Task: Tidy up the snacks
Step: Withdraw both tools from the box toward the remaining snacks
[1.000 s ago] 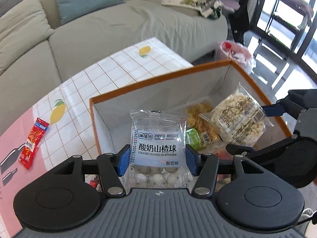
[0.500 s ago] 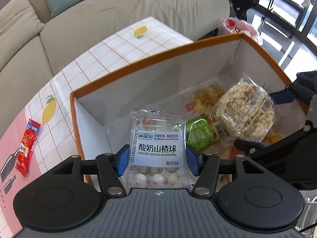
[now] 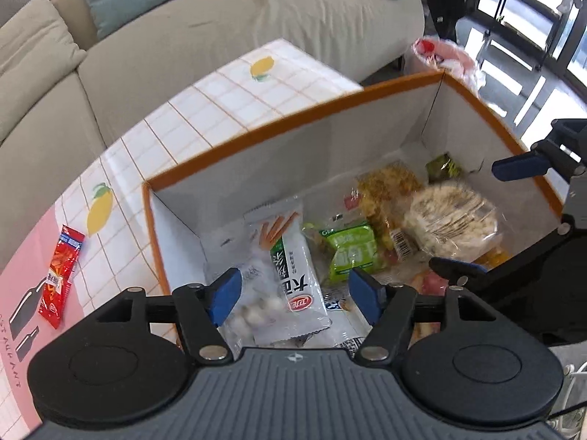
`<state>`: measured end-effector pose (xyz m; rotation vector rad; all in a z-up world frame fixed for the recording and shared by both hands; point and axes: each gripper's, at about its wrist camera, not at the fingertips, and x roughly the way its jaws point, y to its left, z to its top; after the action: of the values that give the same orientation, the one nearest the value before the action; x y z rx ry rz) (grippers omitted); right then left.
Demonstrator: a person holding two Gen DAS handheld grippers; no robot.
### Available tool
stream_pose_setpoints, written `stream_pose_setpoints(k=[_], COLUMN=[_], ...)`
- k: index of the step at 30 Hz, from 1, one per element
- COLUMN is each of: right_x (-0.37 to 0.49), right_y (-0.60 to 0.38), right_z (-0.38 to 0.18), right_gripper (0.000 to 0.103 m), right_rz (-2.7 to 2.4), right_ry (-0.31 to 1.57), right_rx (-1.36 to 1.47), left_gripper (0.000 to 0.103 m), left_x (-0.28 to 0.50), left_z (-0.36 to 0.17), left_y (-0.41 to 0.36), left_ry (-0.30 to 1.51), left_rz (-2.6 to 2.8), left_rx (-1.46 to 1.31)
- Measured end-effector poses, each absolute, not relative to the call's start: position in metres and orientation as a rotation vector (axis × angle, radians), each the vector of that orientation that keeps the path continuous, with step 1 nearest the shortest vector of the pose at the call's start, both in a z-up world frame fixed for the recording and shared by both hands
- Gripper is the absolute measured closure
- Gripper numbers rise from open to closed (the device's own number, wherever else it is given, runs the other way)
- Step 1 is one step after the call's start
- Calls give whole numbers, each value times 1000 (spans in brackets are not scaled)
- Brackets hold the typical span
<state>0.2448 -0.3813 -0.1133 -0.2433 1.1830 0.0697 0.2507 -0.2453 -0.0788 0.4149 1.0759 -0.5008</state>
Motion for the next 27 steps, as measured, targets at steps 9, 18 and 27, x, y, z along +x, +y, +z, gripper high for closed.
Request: stream_pose_setpoints(k=[9,18,27], right_x=[220,168,115], right_y=[-374,-347,-290], right_z=[-79,-33,-22], right_gripper=[8,8,8], right_rz=[-19,-100,-64], right_ry=[1105,884,728], right_rx=[-246,-98,57], left_gripper=[24,27,27], left_x=[220,174,139], left_z=[-33,8,11], left_y=[-215,-159,-86], left_ry=[925,768,719], left_rz=[-487,-406,-253], left_rx=[342,273,162])
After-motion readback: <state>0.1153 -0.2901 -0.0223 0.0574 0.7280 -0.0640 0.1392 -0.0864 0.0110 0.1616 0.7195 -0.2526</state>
